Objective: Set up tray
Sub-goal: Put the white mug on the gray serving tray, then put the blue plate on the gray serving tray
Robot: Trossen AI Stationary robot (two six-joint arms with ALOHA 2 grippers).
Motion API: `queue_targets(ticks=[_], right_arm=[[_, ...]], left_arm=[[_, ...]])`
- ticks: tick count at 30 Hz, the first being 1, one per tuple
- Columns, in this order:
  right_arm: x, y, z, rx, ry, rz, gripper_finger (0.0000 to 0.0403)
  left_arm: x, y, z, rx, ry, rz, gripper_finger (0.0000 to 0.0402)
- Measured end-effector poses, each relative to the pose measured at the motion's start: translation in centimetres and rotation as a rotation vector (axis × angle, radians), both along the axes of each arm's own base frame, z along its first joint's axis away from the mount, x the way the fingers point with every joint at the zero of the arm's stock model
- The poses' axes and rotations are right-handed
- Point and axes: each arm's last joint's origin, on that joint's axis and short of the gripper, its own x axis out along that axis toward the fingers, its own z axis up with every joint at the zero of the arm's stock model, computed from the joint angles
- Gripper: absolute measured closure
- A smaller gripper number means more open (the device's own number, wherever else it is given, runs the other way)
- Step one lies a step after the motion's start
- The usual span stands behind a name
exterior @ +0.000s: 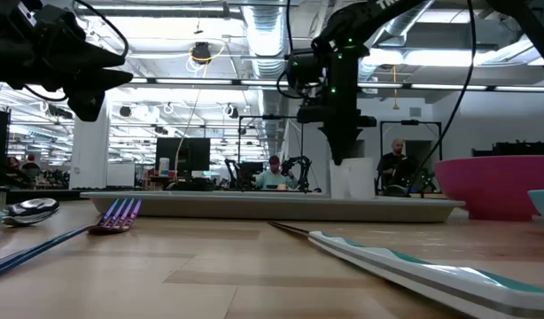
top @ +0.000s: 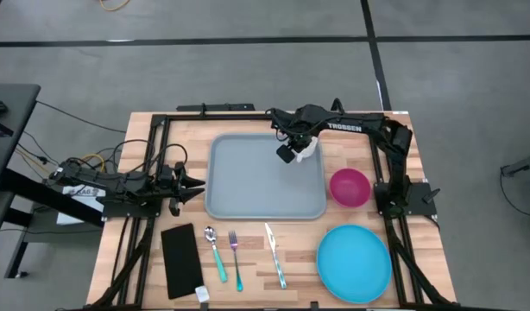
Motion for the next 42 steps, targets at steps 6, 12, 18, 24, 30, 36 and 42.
queue_targets(ticks=[6,12,18,24,30,36,42], right_arm=[[0.3,-0.3,0.0,-0.009,-0.045,-0.047,0.0401],[0.2,-0.2,0.0,-0.008,-0.039,-0.046,0.0393],[0.1,-0.2,0.0,-0.003,-0.022,-0.047,0.0390],[0.0,-0.1,-0.1,0.003,-0.017,-0.064,0.0354],[-0.1,-0.1,0.2,-0.005,-0.025,-0.065,0.0310],[-0.8,-0.1,2.6,-0.082,-0.075,-0.076,0.0276],[-2.6,0.8,6.9,-0.074,-0.211,-0.106,0.0255]], left_arm=[[0.0,0.0,0.0,0.000,0.000,-0.001,0.0283],[0.0,0.0,0.0,0.000,0.000,-0.001,0.0283],[0.0,0.0,0.0,-0.001,0.000,-0.002,0.0283],[0.0,0.0,0.0,-0.001,0.000,-0.002,0.0283],[0.0,0.0,0.0,-0.001,0.000,-0.001,0.0283],[0.0,0.0,0.0,-0.001,0.000,-0.001,0.0283],[0.0,0.0,0.0,-0.002,0.000,-0.001,0.0283]])
